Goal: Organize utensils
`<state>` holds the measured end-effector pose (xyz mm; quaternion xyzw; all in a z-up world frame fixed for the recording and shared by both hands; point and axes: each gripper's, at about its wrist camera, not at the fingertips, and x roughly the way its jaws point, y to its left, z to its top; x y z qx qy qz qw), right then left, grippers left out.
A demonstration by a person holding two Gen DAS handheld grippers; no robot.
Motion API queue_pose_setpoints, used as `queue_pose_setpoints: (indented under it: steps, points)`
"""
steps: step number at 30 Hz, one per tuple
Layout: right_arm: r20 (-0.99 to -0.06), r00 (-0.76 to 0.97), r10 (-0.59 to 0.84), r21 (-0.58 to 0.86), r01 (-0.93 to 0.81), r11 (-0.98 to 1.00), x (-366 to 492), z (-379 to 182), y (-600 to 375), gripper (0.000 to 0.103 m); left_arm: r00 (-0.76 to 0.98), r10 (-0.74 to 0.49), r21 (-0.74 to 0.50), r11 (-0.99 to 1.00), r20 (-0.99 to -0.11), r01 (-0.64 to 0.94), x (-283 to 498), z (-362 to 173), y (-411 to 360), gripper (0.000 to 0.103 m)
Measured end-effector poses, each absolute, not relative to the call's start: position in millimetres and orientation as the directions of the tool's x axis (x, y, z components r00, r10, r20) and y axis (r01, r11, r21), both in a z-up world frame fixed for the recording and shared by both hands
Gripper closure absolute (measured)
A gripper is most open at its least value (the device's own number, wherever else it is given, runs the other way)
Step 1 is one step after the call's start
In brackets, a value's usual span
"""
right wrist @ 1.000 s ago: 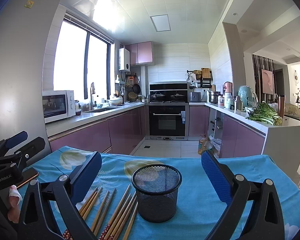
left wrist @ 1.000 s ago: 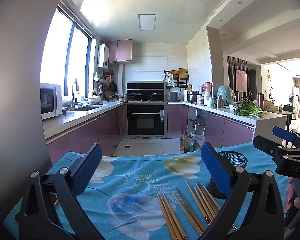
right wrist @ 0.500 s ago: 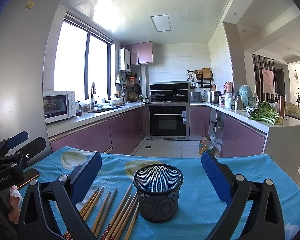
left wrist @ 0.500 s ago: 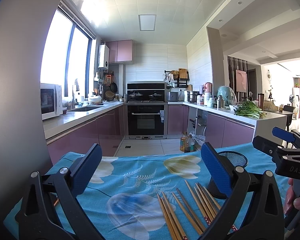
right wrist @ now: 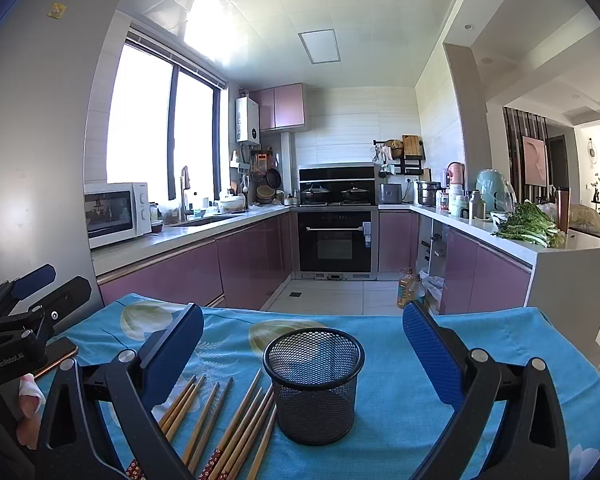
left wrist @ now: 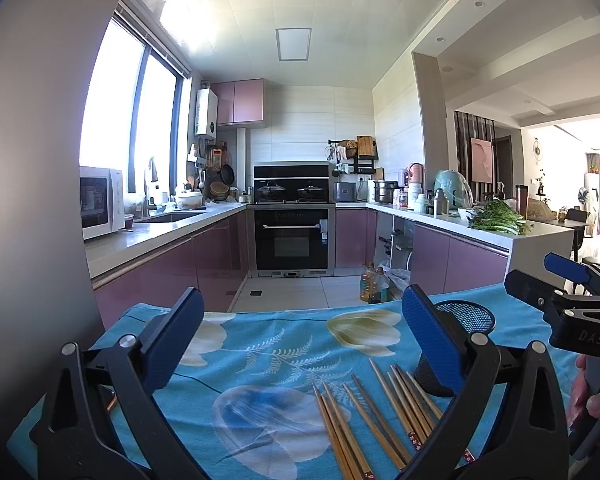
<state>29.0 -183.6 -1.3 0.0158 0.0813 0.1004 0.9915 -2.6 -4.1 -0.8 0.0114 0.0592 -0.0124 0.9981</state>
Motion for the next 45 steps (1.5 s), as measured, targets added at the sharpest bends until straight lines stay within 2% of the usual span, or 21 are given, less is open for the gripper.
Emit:
queue_pose_setpoints:
  steps: [24, 32, 38, 45]
  points:
    - [-0.162, 0.966, 0.203, 0.049, -0.197, 0.979, 31, 0, -184, 0.006, 0.992, -0.024, 0.026, 0.999, -0.123, 0.028, -2, -3, -7, 0.006]
    - [-0.189, 0.957, 0.221, 0.048, -0.216, 0.975, 33, -4, -185, 0.006, 0.989, -0.029, 0.03, 0.999, -0.148, 0.033, 2, -8, -6, 0.006]
    - [-0.294, 0.914, 0.279, 0.04, -0.28, 0.959, 33, -19, -183, 0.006, 0.979, -0.044, 0.048, 0.997, -0.2, 0.055, 7, -15, -2, 0.006]
    - [-0.505, 0.788, 0.352, 0.038, -0.388, 0.921, 44, -55, -163, 0.009, 0.92, -0.085, 0.084, 0.988, -0.383, 0.127, 27, -42, 0, 0.006]
